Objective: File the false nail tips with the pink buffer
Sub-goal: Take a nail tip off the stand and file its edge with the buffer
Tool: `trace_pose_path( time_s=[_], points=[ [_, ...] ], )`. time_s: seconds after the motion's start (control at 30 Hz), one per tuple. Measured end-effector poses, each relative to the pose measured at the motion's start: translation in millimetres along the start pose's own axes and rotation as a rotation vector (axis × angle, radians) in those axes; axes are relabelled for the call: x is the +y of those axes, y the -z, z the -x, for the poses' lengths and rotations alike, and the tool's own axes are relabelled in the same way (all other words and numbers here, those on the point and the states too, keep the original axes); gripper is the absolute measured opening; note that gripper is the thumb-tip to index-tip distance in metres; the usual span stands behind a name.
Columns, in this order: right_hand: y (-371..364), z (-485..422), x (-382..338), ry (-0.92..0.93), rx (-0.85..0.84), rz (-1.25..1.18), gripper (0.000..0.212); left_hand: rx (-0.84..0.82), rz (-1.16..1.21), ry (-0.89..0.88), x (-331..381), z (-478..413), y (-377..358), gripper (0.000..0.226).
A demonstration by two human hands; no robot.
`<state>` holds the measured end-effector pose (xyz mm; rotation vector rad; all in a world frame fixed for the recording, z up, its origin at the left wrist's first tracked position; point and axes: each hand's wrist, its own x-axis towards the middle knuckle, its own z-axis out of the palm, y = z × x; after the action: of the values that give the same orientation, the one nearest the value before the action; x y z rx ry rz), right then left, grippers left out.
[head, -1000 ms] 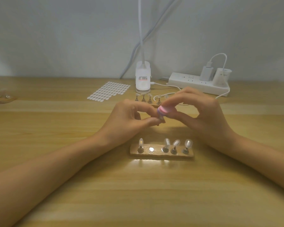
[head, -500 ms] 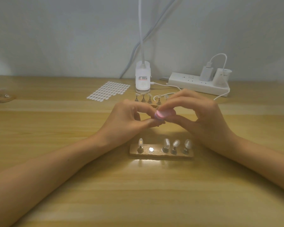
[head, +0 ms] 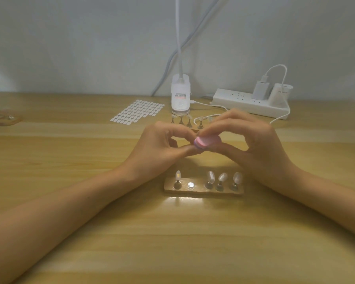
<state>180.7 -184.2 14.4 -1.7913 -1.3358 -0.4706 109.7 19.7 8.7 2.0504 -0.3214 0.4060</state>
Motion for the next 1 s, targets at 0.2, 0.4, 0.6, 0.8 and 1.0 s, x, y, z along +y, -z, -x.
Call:
trace_pose_path(
  time_s=[0.2, 0.4, 0.6, 0.8, 1.0],
  points=[
    [-0.6, -0.4, -1.4, -0.008, -0.007, -0.016, 0.015, -0.001, 0.002, -0.008, 1.6, 0.5, -0.6, 0.011],
    [2.0, -1.7, -0.7, -0.026, 0.029, 0.008, 0.015, -0.001, 0.020, 0.008, 1.5, 0.5, -0.8, 0.005],
    [2.4, -0.9, 0.2, -0.020, 0.047, 0.031, 0.014, 0.002, 0.029, -0.005, 0.3, 0.3, -1.2, 0.005],
    [1.0, 0.7, -0.5, 0.000, 0.024, -0.012, 0.016, 0.006, 0.008, -0.037, -1.6, -0.2, -1.5, 0.007],
    [1.2, -0.1, -1.3, 0.028, 0.030, 0.034, 0.017, 0.012, 0.003, -0.041, -1.8, -0.8, -2.3, 0.008]
  ],
)
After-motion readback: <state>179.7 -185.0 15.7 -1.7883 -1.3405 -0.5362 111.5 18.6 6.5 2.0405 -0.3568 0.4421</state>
